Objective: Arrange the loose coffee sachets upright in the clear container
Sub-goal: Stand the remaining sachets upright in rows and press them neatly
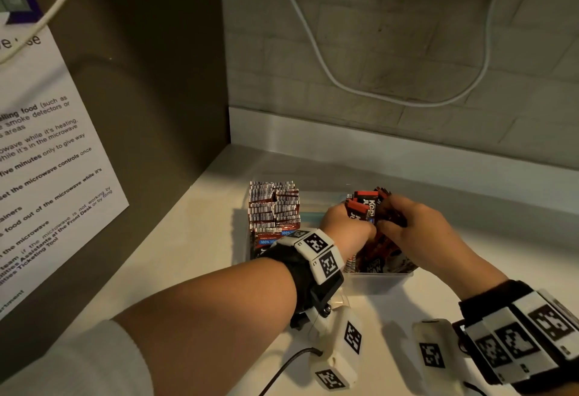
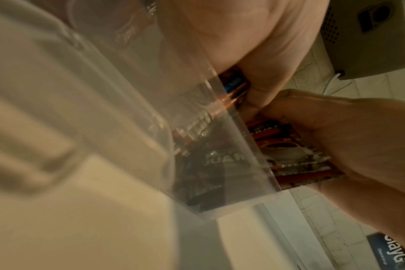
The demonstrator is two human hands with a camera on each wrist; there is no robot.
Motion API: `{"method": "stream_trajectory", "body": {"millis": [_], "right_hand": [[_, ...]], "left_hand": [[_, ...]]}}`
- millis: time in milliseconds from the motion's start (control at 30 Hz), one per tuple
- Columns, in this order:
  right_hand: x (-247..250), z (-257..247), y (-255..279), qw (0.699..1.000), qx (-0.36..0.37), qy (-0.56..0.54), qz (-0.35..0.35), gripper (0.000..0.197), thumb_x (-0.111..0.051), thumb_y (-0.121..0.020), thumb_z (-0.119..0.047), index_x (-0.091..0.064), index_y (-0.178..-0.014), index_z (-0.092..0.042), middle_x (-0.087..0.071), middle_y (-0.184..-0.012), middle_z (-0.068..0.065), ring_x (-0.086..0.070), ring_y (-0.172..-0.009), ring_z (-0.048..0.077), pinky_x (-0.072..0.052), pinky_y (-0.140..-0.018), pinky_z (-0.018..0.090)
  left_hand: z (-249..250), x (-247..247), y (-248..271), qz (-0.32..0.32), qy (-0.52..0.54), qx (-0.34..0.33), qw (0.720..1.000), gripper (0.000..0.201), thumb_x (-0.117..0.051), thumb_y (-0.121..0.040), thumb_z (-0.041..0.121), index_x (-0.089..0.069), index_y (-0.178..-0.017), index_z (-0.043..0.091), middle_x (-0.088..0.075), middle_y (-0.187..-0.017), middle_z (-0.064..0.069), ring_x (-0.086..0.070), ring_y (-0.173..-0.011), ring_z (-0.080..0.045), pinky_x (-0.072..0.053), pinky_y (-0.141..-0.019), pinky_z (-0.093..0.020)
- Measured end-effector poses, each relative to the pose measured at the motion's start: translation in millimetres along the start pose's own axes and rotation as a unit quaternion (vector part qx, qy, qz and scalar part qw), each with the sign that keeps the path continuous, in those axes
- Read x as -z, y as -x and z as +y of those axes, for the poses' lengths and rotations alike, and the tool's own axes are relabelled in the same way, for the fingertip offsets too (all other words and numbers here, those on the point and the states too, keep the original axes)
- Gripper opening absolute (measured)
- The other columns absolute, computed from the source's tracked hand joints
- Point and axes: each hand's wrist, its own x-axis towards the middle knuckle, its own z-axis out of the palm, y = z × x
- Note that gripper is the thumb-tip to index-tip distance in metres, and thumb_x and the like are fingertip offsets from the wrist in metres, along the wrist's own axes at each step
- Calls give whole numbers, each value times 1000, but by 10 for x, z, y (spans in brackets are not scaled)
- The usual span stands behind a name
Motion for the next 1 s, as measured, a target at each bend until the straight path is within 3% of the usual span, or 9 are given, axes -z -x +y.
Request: {"method": "stream_trajectory", "body": {"millis": [67, 200, 333, 467, 533, 633, 733, 867, 1000], "right_hand": [[2, -16, 7, 1000, 3, 11, 11, 11, -60, -90, -20, -60, -101, -22, -64, -88, 3, -61, -81, 25, -53, -69, 37], [-7, -74, 3, 997, 1, 68, 31, 8, -63, -86, -20, -55, -83, -20, -62, -78, 5, -60, -72, 26, -52, -62, 36], [-16, -113, -11, 996, -29, 74, 45, 27, -63, -82, -19, -41, -68, -22, -51, -67, -1, -51, -62, 22, -35, -49, 27], [-10, -124, -10, 995, -41, 82, 46, 17, -60, -84, -15, -42, -84, -14, -46, -67, -1, -44, -57, 18, -27, -46, 28], [1, -126, -3, 995, -36, 82, 39, 18, -59, -85, -13, -43, -93, -12, -50, -71, 1, -46, -59, 18, -33, -48, 29], [15, -125, 16, 996, -13, 85, 27, 34, -62, -84, -17, -46, -114, -18, -60, -93, 8, -58, -79, 28, -49, -63, 36], [38, -140, 25, 994, -7, 111, -1, 48, -59, -87, -24, -44, -132, -31, -56, -114, 8, -58, -94, 28, -51, -74, 36], [65, -138, 24, 991, -17, 129, -38, 48, -57, -89, -31, -47, -136, -33, -55, -122, 5, -58, -102, 24, -52, -80, 35], [109, -126, 33, 995, -20, 94, -24, 41, -59, -88, -34, -53, -129, -32, -59, -115, 5, -56, -93, 21, -51, -76, 34]], "left_hand": [[-2, -10, -7, -3, 1, -3, 1000, 35, -60, -77, -3, -63, -105, 18, -67, -98, -7, -64, -96, -26, -53, -87, -37], [-23, -4, -32, 16, -21, -3, 1000, 30, -61, -78, 0, -63, -101, 18, -68, -102, -10, -63, -97, -27, -53, -90, -40], [-14, -31, -51, 44, -70, -4, 997, 29, -64, -79, 2, -66, -105, 13, -69, -103, -11, -63, -98, -28, -52, -92, -41], [-9, -39, -60, 47, -80, 7, 996, 31, -65, -78, 2, -66, -107, 11, -68, -105, -12, -63, -100, -30, -51, -93, -43], [-20, -27, -71, 54, -62, 13, 997, 31, -66, -78, 2, -66, -107, 14, -68, -106, -10, -63, -100, -28, -51, -93, -40], [-28, -31, -64, 53, -33, 16, 998, 27, -63, -79, 1, -66, -102, 16, -69, -103, -9, -64, -98, -26, -52, -88, -34], [-1, -56, -35, 46, -17, 15, 999, 26, -60, -80, 1, -65, -99, 18, -69, -101, -8, -64, -96, -26, -53, -90, -36], [12, -35, -31, 39, -3, 28, 999, 22, -60, -82, 1, -64, -95, 18, -68, -99, -10, -64, -95, -27, -53, -90, -40], [10, -4, -36, 53, 2, 24, 998, 26, -63, -78, 1, -67, -101, 14, -70, -99, -11, -66, -93, -28, -55, -89, -43]]}}
